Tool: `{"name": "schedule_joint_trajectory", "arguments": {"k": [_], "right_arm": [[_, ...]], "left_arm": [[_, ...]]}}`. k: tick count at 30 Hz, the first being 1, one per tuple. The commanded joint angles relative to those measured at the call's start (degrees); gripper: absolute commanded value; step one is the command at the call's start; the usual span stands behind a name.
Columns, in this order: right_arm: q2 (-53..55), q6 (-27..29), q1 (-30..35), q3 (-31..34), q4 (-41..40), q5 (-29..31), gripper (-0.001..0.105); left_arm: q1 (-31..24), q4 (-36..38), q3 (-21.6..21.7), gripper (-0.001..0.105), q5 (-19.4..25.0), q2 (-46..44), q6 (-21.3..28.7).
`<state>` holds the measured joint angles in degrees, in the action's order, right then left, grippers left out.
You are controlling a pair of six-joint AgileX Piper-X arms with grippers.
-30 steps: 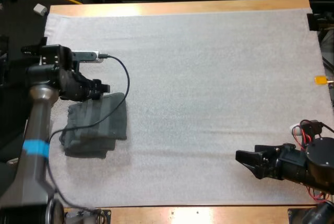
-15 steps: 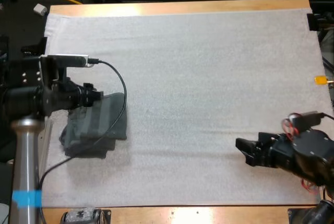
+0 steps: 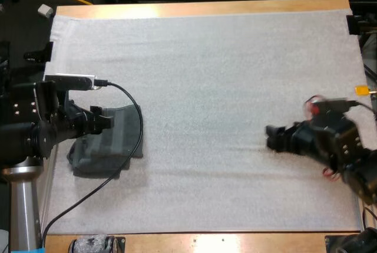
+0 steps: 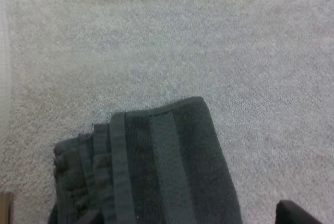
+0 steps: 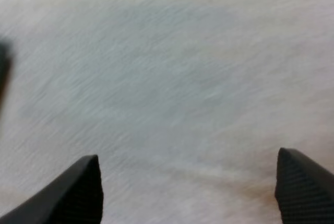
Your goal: Pick towel from pile, fold and stack
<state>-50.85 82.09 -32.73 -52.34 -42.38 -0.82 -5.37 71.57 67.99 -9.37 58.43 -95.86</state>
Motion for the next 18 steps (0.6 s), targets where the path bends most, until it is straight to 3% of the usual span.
{"name": "schedule_joint_trajectory", "arguments": {"k": [1, 2, 4, 11, 18], "right_arm": [[-0.7, 3.23, 7.77, -0.53, 0.5, -1.6, 0.067], [-0.79, 3.94, 9.94, -0.54, 0.22, -2.09, 0.067], [-0.8, 3.33, 7.14, -0.08, 0.23, -1.74, 0.067], [-0.15, 10.48, 22.9, -0.01, -5.23, -5.11, 0.066], [3.3, 17.51, 34.04, 0.0, -11.12, -5.26, 0.066]], "left_arm": [[0.16, 0.98, -0.12, 0.062, -0.23, -1.13, -0.18], [0.14, 1.14, -0.1, 0.062, -0.24, -1.12, -0.1], [0.45, 0.68, 0.2, 0.062, -0.04, -0.84, -0.16], [1.45, 1.12, 0.17, 0.062, -0.14, -2.23, 0.1], [3.98, 1.84, 0.17, 0.062, 0.69, -2.56, 0.76]]}}
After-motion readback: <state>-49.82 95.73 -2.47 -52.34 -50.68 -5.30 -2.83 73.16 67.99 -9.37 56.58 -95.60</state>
